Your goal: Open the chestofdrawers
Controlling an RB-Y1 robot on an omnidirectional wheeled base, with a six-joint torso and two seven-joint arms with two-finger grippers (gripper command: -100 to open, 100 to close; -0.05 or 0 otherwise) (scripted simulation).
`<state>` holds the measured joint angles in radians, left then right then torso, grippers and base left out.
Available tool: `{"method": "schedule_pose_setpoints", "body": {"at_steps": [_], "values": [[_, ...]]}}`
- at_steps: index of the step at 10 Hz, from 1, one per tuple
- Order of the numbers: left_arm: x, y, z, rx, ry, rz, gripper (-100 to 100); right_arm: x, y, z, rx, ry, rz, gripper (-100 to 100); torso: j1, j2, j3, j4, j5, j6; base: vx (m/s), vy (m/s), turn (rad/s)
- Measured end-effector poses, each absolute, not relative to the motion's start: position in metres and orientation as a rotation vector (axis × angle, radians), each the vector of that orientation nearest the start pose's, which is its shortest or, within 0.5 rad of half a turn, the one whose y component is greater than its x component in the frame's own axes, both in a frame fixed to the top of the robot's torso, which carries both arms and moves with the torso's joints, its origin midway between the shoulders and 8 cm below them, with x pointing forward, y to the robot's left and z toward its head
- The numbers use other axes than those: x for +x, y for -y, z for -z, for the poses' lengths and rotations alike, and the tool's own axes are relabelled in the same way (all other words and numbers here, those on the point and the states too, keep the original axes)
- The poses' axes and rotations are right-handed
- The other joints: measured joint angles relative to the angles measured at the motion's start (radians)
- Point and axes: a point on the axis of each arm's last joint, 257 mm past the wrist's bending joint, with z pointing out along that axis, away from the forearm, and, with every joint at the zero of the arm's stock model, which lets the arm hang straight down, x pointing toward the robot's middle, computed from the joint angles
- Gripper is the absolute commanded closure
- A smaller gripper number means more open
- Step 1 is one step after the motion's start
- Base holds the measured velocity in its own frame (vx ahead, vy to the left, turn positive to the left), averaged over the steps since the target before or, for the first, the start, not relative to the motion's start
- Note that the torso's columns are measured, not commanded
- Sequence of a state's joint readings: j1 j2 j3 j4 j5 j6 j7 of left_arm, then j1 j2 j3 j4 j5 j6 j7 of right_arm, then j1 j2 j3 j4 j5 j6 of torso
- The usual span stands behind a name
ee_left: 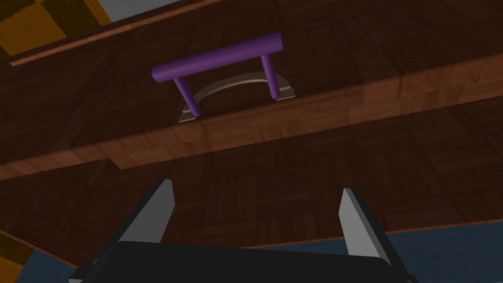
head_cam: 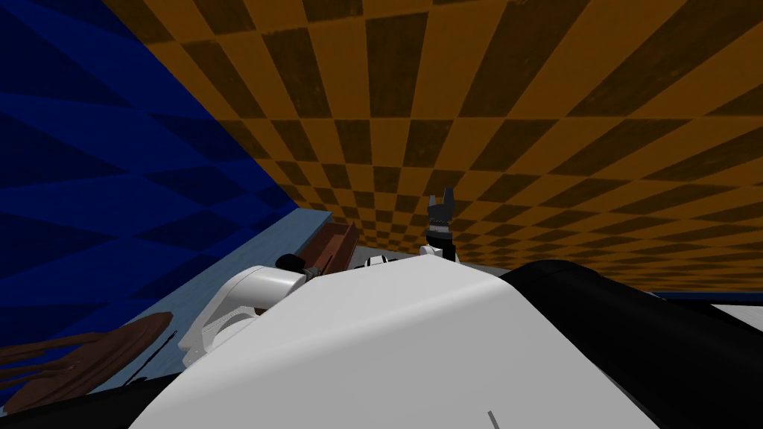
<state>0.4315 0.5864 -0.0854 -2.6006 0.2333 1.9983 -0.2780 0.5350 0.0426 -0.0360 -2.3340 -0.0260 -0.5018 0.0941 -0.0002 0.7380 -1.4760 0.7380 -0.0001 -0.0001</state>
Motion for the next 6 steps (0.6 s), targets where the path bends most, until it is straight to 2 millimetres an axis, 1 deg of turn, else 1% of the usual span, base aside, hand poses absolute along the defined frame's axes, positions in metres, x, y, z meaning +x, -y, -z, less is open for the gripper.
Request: {"method": "schedule_pose_setpoints", "body": {"at_steps": [1, 6], "values": [[0.1715, -0.3446, 0.3009, -1.338, -2.555, -0.289, 0, 0.3261, 0.2998, -0.0382, 0.644, -0.567, -1.184, 0, 0.002, 0.001, 0.001, 0.0, 0.001, 0.001, 0.004, -0.008, -0.009], [0.1715, -0.3445, 0.301, -1.338, -2.554, -0.288, 0, 0.3261, 0.2998, -0.0382, 0.644, -0.567, -1.184, 0, 0.0, 0.0, 0.0, 0.0, 0.0, 0.0, 0.0, 0.0, 0.0]]}}
